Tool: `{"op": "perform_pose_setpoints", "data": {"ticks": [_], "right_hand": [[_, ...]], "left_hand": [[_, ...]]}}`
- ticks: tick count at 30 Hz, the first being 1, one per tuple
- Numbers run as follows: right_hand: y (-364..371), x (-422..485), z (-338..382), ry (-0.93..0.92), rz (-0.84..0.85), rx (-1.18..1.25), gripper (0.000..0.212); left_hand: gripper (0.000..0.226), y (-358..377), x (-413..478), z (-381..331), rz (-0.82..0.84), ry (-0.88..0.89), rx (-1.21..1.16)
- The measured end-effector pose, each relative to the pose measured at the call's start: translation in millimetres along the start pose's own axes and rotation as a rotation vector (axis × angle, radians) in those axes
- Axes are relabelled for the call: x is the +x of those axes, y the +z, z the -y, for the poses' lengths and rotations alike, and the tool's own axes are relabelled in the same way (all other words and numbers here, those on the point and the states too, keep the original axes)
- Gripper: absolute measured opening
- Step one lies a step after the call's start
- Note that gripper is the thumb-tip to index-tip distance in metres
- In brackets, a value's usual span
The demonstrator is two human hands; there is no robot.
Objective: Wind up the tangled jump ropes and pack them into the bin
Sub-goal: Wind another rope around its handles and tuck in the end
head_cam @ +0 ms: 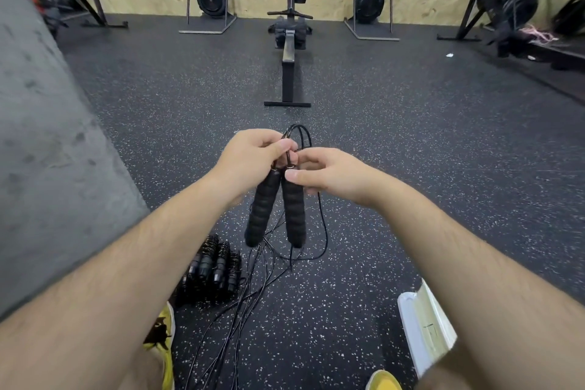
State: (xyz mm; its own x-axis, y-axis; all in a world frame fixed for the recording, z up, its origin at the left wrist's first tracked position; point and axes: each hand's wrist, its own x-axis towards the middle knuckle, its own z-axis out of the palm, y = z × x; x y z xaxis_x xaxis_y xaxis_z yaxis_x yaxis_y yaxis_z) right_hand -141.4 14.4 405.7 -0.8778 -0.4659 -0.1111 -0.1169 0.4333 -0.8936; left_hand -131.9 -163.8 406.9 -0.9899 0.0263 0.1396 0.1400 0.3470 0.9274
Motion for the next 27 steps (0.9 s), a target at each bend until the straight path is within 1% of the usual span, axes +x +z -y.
{"op": "perform_pose_setpoints", "data": {"ticks": [3, 6, 11, 13, 15, 17, 18, 19, 20, 21, 22, 23, 24, 25, 26, 27], "right_hand": [[4, -2, 3, -0.018, -0.046, -0.022, 0.030], [3, -1, 4, -0.020, -0.054, -0.059, 0.028], [9, -3, 2, -0.002, 0.018, -0.039, 0.026], [17, -3, -1, 0.024, 0.036, -0.004, 0.028], [24, -1, -3, 0.025, 0.021, 0.053, 0.032], [25, -1, 0, 0.029, 0.023, 0.093, 0.030], [25, -1, 1, 0.037, 0.028, 0.100, 0.029], [23, -1, 3, 0.042, 0.037, 0.097, 0.028], [20, -1, 3, 0.042, 0.048, 0.084, 0.027], [17, -2, 3, 0.037, 0.060, 0.071, 0.028], [14, -3, 4, 0.036, 0.066, 0.054, 0.029], [11, -4, 4, 0.039, 0.074, 0.038, 0.030], [7, -4, 4, 0.045, 0.083, 0.022, 0.029], [4, -5, 5, 0.052, 0.098, 0.003, 0.028], [2, -5, 5, 0.065, 0.112, -0.022, 0.028], [0, -5, 4, 0.074, 0.126, -0.057, 0.033]], "left_hand": [[0.019, -1, -1, -2, 0.007, -0.055, -0.109], [0.016, -1, -1, -4, 0.006, -0.092, -0.204], [0.015, -1, -1, -13, -0.036, -0.110, -0.360], [0.014, -2, -1, -16, -0.032, -0.113, -0.396], [0.014, -3, 0, -17, -0.033, -0.119, -0.444], [0.015, -6, 1, -17, -0.023, -0.128, -0.461], [0.018, -8, 1, -17, -0.014, -0.130, -0.412], [0.023, -12, 1, -16, -0.015, -0.124, -0.289], [0.028, -16, 2, -16, -0.025, -0.103, -0.088], [0.033, -21, 1, -15, -0.056, -0.068, 0.166], [0.032, -26, 0, -12, -0.102, 0.003, 0.424], [0.024, -30, -2, -11, -0.128, 0.122, 0.618], [0.016, -35, -4, -10, -0.091, 0.262, 0.714], [0.028, -37, -6, -8, 0.003, 0.393, 0.758], [0.048, -38, -7, -5, 0.127, 0.495, 0.768], [0.065, -37, -9, -3, 0.234, 0.570, 0.794]]}}
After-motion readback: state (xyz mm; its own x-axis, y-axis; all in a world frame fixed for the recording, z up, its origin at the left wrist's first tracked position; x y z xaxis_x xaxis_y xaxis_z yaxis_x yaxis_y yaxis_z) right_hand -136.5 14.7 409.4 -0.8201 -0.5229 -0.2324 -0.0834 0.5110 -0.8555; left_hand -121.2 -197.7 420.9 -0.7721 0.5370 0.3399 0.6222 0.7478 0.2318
